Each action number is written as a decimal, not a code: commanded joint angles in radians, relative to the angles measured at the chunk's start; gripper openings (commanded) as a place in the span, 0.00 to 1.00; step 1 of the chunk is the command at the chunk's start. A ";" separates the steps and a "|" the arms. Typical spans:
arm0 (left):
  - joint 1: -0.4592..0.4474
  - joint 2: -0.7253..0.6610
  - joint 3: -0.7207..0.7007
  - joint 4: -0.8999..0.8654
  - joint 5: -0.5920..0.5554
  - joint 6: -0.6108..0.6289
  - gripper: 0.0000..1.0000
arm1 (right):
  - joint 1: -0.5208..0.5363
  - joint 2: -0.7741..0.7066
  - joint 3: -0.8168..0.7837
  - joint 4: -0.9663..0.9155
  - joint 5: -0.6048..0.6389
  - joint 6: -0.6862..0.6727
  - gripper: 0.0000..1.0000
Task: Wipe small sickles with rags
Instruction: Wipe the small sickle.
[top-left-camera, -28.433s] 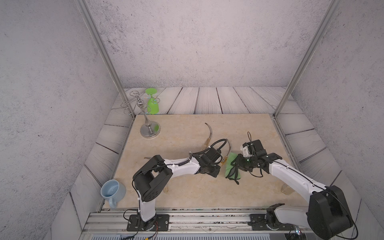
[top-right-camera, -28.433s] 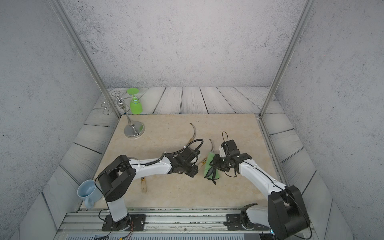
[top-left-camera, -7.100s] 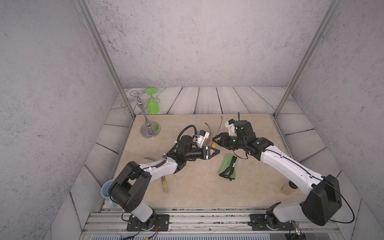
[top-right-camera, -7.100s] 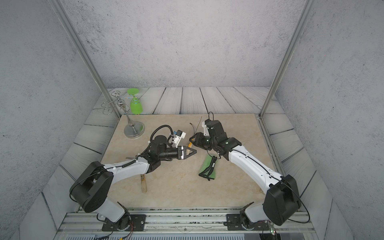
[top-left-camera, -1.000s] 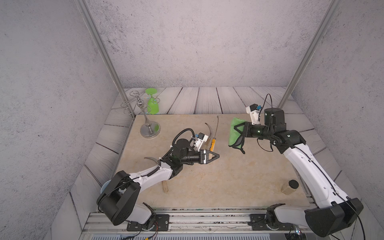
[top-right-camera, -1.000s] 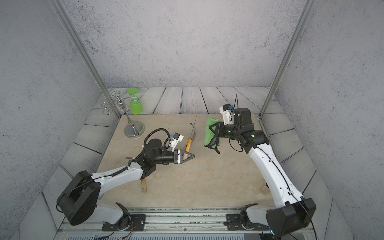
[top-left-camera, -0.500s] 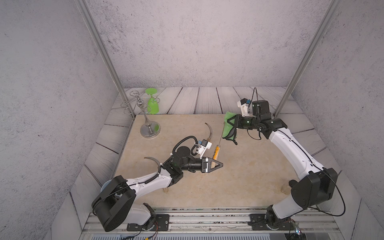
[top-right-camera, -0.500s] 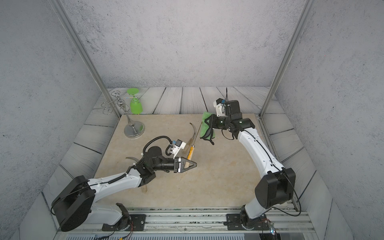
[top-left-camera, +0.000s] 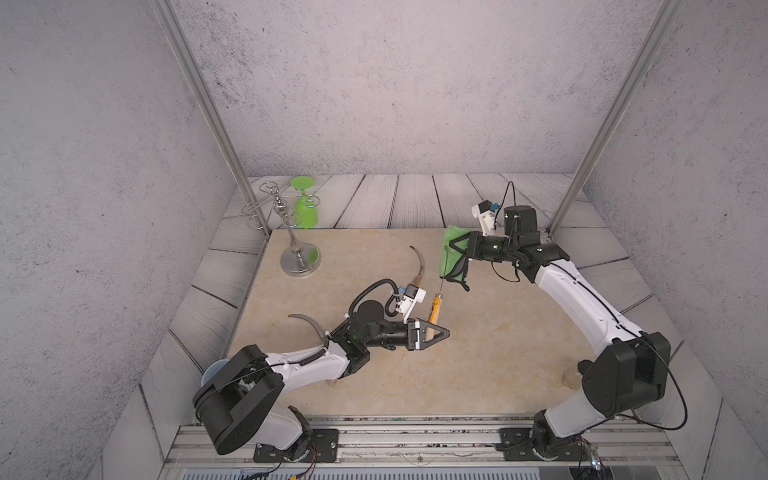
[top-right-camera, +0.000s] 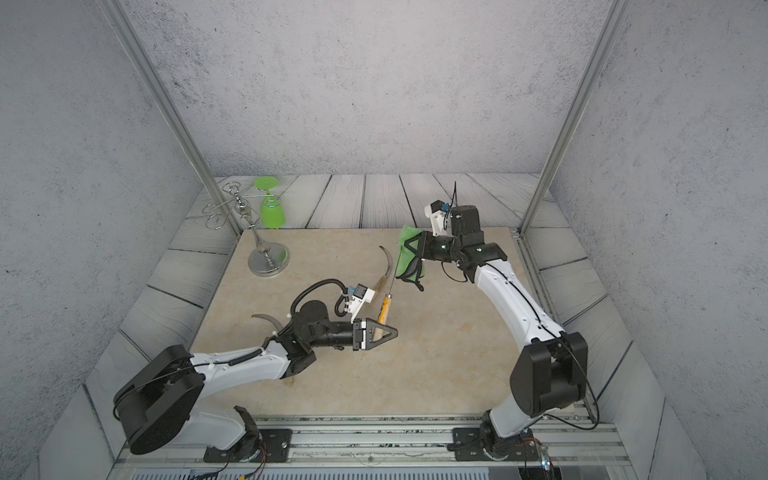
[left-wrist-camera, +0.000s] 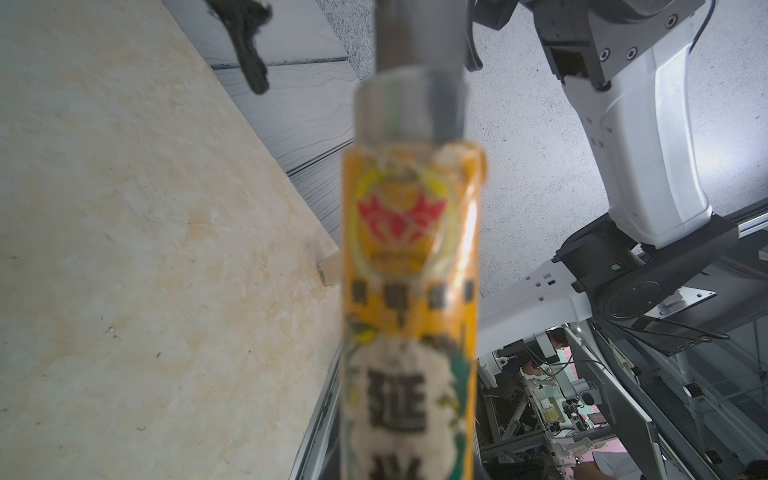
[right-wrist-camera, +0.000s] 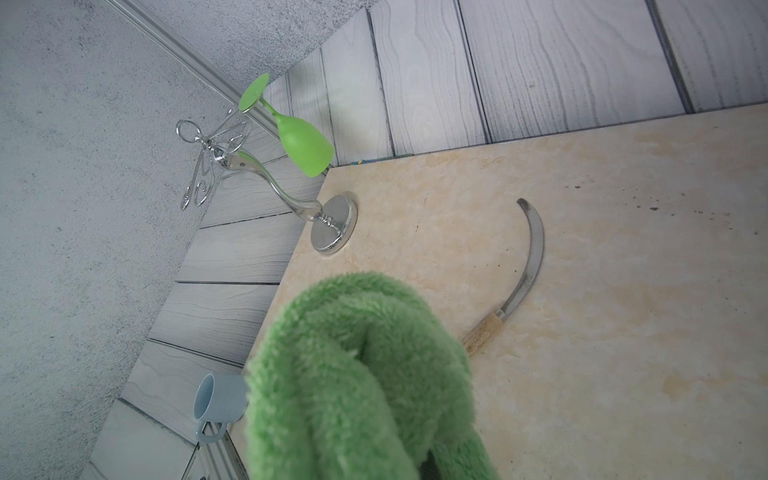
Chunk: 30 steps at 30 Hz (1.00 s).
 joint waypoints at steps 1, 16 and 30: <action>-0.008 0.023 0.047 0.012 0.005 -0.018 0.00 | 0.016 -0.109 -0.020 0.044 -0.127 0.018 0.16; -0.003 0.143 0.165 0.023 0.002 -0.017 0.00 | 0.083 -0.240 -0.123 0.083 -0.213 0.049 0.17; 0.186 0.069 0.214 -0.076 0.034 0.009 0.00 | 0.097 -0.409 -0.289 0.041 -0.164 0.031 0.18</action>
